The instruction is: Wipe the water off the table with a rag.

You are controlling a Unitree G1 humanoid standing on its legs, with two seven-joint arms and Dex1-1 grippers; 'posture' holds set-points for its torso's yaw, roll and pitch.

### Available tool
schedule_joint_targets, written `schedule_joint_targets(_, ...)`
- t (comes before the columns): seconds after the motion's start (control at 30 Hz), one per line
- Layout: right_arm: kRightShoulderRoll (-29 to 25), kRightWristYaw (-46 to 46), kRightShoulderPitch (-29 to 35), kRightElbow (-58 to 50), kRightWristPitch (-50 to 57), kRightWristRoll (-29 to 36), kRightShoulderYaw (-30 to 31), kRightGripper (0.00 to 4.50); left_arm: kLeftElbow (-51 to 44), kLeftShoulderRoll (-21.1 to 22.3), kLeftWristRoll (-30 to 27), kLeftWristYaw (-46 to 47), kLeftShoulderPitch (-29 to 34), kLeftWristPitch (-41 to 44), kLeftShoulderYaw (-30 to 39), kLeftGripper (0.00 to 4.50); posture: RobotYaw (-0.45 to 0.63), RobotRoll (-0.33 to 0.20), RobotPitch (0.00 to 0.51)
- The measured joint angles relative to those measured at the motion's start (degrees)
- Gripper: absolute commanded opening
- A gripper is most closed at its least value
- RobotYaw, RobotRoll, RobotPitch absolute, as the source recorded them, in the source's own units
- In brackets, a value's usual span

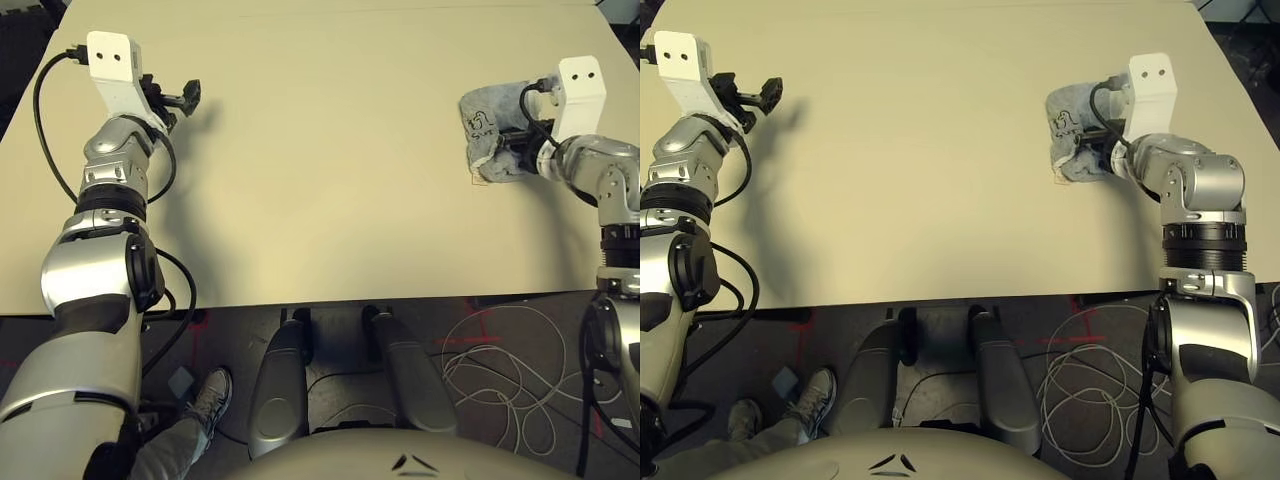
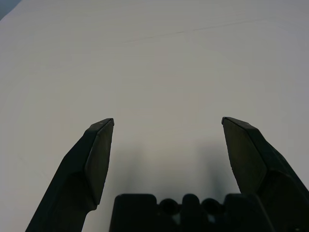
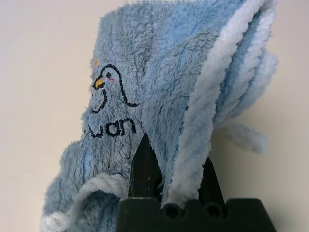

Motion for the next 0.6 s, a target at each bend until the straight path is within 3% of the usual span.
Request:
schedule_joint_targets(0.33,11.45,-3.33,-11.01,-9.24,14.12,7.01,-3.27,0.0,-0.07,-0.83,1.3,-0.05,-0.75,-0.15,-0.01,4.5,0.03,0.0,0.285)
schedule_joint_targets(0.43,11.49,-4.3,-10.54,-10.29,15.56,7.3,-4.5,0.0,-0.07,-0.85,1.39,-0.04,-0.83,-0.15,0.0,4.5,0.03,0.0,0.291)
schedule_joint_targets(0.6,10.34,-5.2,-4.0,-10.34,17.82,6.79,-5.13,0.0,-0.06,-0.92,1.42,-0.09,-0.83,-0.15,0.0,4.5,0.02,0.0,0.3)
